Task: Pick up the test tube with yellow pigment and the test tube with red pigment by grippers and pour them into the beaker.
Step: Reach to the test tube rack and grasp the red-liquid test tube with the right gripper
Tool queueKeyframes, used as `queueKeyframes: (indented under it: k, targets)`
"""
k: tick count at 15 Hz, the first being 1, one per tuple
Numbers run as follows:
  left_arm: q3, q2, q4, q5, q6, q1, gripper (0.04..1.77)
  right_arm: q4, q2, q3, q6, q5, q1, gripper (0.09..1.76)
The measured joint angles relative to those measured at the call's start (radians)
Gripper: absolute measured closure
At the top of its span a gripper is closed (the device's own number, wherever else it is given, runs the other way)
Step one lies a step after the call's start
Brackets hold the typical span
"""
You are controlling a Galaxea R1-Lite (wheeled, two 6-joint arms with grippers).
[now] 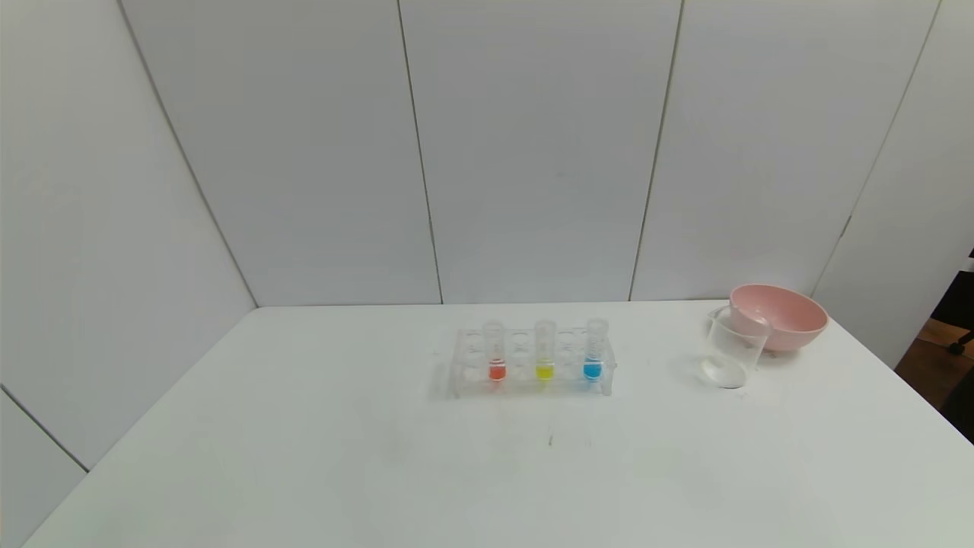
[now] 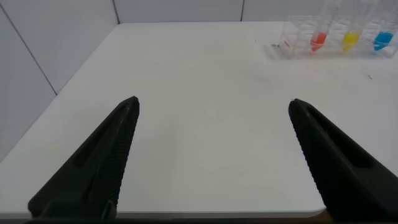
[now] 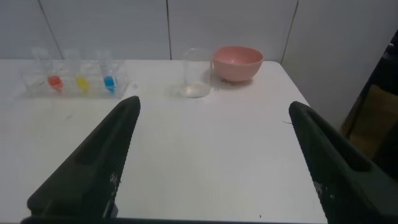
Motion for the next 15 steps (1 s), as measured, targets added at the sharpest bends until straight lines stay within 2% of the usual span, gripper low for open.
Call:
queueKeyframes:
  k: [5, 8, 11, 15]
  targets:
    - [0.0, 0.0, 0.0, 0.0, 0.0, 0.0, 0.09, -0.04, 0.288, -0.232, 0.009, 0.006, 0.0, 0.14]
    - [0.0, 0.0, 0.0, 0.0, 0.0, 0.0, 0.09, -0.068, 0.46, -0.316, -0.003, 0.008, 0.024, 0.14]
    - [0.0, 0.0, 0.0, 0.0, 0.0, 0.0, 0.09, -0.16, 0.621, -0.348, -0.008, -0.054, 0.12, 0.14]
    - [0.0, 0.0, 0.0, 0.0, 0.0, 0.0, 0.09, -0.266, 0.788, -0.361, 0.0, -0.307, 0.382, 0.14]
